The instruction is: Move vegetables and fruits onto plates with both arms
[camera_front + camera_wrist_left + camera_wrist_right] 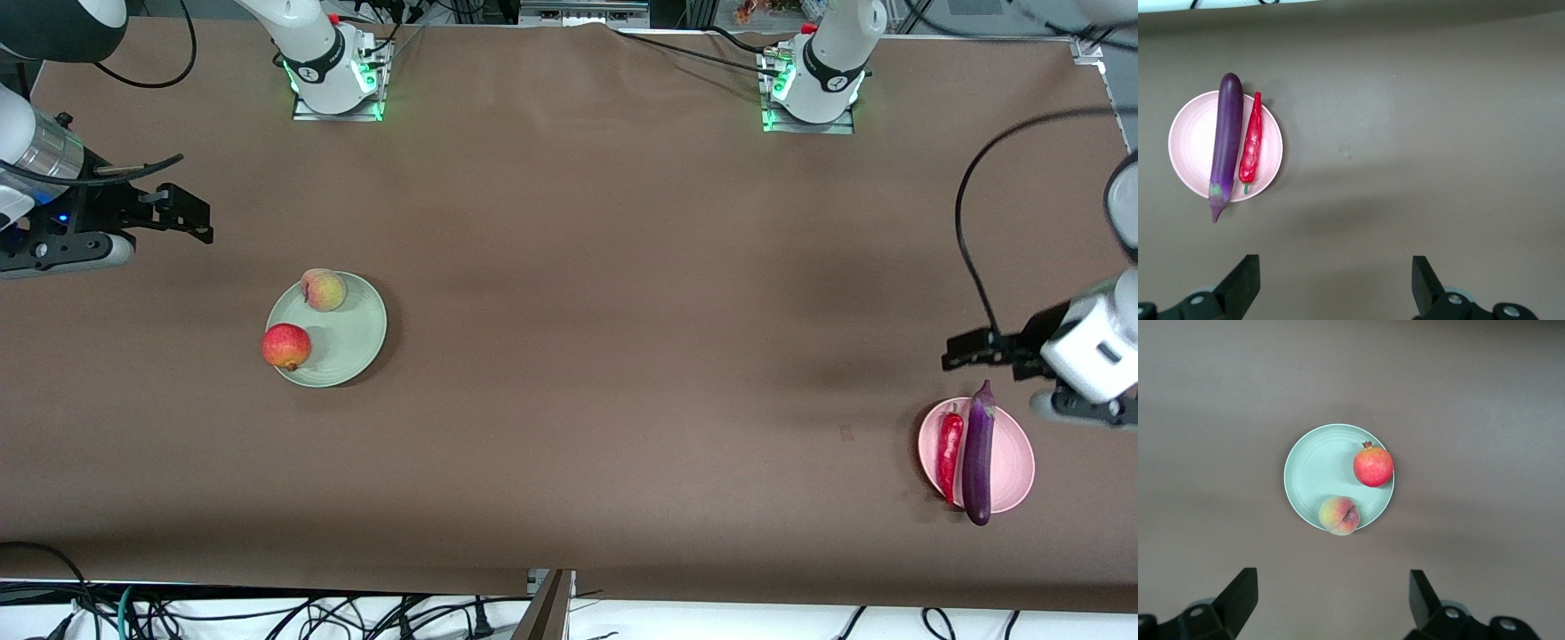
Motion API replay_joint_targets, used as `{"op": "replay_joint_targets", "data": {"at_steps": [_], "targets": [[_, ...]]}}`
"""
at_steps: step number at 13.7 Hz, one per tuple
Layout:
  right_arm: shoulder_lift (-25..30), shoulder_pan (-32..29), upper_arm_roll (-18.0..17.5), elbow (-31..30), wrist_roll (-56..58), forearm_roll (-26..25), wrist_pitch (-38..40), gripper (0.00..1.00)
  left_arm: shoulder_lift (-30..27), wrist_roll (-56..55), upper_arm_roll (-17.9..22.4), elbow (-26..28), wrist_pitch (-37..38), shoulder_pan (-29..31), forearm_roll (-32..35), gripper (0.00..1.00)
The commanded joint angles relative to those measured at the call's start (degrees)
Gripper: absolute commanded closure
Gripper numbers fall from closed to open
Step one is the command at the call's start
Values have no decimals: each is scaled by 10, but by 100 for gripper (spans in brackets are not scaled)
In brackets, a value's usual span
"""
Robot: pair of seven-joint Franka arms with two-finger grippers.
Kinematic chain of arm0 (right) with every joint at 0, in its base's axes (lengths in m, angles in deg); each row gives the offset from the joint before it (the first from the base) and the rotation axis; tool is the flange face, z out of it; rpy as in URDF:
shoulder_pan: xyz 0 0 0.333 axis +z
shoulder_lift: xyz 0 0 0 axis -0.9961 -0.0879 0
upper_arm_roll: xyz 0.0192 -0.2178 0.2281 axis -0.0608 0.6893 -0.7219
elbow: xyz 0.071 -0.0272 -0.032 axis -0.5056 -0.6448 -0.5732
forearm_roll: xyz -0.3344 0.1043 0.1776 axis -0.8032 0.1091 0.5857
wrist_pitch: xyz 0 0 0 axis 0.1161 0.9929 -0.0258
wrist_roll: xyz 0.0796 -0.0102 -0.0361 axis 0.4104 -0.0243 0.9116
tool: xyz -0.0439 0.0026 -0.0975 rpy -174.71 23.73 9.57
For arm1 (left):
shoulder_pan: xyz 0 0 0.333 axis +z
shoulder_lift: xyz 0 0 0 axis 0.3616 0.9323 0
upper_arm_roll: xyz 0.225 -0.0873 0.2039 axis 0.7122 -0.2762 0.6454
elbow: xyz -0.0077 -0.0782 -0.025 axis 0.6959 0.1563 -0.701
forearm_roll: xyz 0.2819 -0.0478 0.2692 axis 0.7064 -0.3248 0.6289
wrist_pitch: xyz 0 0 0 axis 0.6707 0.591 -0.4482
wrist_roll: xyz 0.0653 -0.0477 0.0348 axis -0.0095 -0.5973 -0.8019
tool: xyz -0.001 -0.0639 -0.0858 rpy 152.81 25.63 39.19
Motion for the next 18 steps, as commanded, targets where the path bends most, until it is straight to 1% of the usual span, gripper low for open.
{"op": "replay_joint_targets", "data": {"at_steps": [1, 3, 4, 5, 6, 8, 10, 13, 18], "targets": [[-6, -6, -3, 28, 2, -7, 10, 0, -87, -6, 3, 52, 7, -7, 3, 0], [-7, -7, -1, 32, 6, -10, 31, 0, -113, -9, 7, 57, 12, -7, 3, 0], [-8, -5, -1, 33, 7, -6, 37, 0, -124, -10, 10, 61, 28, -7, 3, 0], [-9, -5, -3, 33, 3, 1, 33, 0, -137, -16, 10, 71, 65, -7, 3, 0], [-9, -3, -4, 34, 4, 4, 33, 0, -149, -29, 10, 85, 89, -7, 3, 0], [-9, -1, -6, 33, 5, 3, 31, 0, -180, -60, 10, 131, 95, -10, 3, 0], [-13, -3, -6, 34, 6, 4, 8, 0, -201, -71, 10, 164, 93, -10, 3, 0], [-15, -4, -5, 33, 6, 4, 3, 0, -205, -78, 9, 178, 94, -12, 1, 0], [-16, -4, -5, 32, 6, 3, 3, 0, -183, -86, 5, 159, 90, -7, 2, 0]]}}
